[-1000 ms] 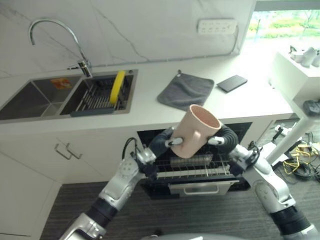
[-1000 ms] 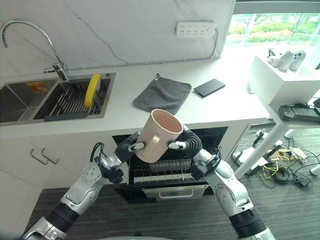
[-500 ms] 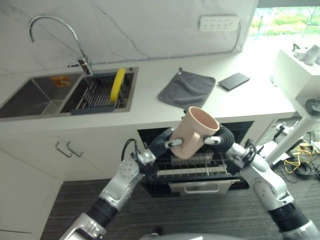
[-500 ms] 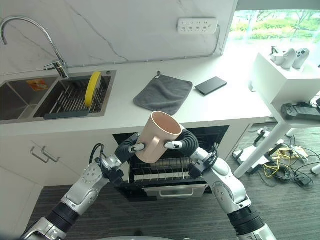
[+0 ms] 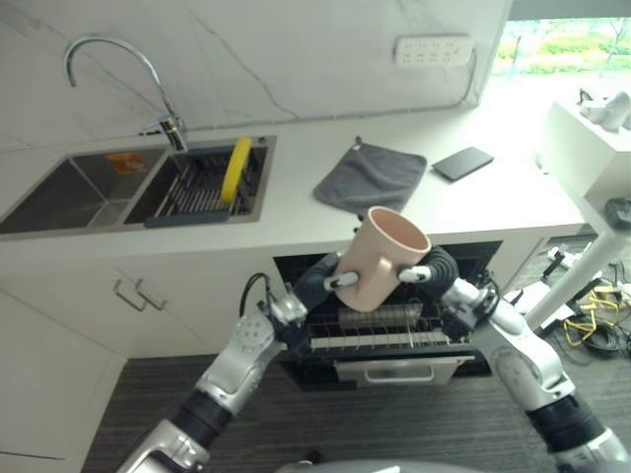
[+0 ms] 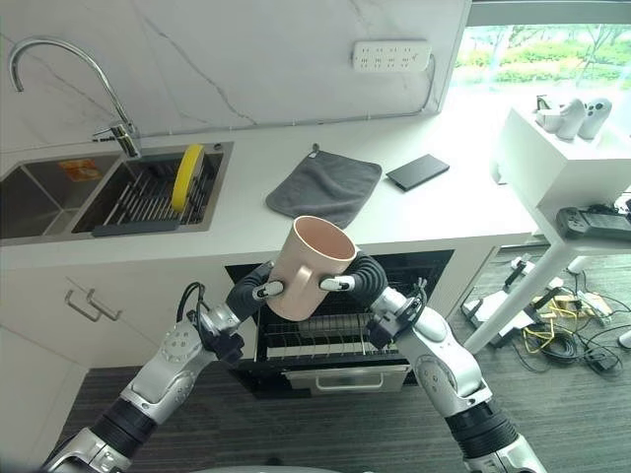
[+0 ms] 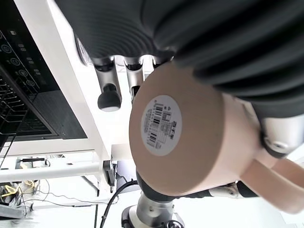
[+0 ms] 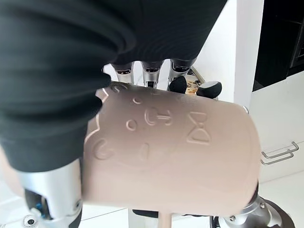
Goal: Place the dishes in the dishwasher.
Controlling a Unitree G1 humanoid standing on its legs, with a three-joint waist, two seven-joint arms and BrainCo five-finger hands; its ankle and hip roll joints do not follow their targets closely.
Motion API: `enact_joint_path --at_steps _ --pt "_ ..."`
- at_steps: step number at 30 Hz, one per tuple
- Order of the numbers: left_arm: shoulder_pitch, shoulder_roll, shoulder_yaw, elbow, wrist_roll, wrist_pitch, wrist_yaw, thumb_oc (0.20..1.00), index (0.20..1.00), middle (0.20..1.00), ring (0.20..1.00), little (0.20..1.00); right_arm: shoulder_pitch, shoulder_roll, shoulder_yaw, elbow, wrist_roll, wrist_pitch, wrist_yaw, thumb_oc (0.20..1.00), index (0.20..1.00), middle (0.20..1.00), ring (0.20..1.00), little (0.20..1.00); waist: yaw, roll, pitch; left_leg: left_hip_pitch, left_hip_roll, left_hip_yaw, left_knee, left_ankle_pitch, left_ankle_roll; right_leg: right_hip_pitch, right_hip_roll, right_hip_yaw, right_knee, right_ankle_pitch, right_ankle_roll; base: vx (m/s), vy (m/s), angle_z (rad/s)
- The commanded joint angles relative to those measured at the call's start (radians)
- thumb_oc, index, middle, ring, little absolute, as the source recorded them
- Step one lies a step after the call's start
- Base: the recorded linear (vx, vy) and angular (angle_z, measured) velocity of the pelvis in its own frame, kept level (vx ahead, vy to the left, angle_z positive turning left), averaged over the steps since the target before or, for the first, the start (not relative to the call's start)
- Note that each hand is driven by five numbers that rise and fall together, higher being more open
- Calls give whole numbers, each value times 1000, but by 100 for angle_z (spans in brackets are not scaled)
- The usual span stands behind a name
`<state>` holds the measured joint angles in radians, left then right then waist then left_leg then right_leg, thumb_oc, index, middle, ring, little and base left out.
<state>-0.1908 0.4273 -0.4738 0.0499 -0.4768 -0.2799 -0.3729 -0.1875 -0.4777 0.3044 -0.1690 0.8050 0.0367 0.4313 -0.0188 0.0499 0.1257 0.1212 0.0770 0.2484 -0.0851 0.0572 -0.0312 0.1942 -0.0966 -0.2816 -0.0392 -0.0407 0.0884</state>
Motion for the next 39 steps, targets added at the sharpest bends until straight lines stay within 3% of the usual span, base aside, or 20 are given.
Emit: enact_joint_path --at_steps 1,20,21,22,23,39 --pt "-108 0 -58 33 58 -14 27 200 200 200 200 200 -117 55 54 -116 -6 -26 34 1000 1000 1000 1000 1000 9 -38 -24 41 37 4 89 -127 -23 -44 -80 20 44 -4 56 0 0 0" --pt "-105 -9 -67 15 41 6 27 200 200 200 200 200 -136 66 92 -123 -37 -35 24 1000 1000 1000 1000 1000 19 -37 -25 39 35 -2 92 -126 -21 -42 -78 19 46 -5 52 0 0 0" --pt "-108 -10 -70 13 53 9 32 200 200 200 200 200 -140 68 97 -122 -37 -41 19 608 608 608 608 608 19 -37 -24 39 35 -2 93 -127 -20 -41 -78 19 46 -6 51 0 0 0" --pt "-110 -10 -72 13 56 9 33 200 200 200 200 200 -141 70 98 -121 -35 -44 19 448 448 448 448 448 19 -37 -24 39 35 -2 92 -126 -20 -41 -78 19 46 -5 51 0 0 0" --pt "-110 -9 -73 13 55 9 34 200 200 200 200 200 -143 71 98 -121 -32 -49 19 200 200 200 200 200 20 -36 -24 39 34 -2 92 -126 -20 -42 -78 19 46 -5 51 0 0 0" --pt "-108 -19 -76 17 72 36 93 200 200 200 200 200 -147 106 112 -131 -25 -128 -33 200 200 200 200 200 24 -29 -23 33 24 -1 111 -138 -11 -46 -80 20 54 -11 49 0 0 0"
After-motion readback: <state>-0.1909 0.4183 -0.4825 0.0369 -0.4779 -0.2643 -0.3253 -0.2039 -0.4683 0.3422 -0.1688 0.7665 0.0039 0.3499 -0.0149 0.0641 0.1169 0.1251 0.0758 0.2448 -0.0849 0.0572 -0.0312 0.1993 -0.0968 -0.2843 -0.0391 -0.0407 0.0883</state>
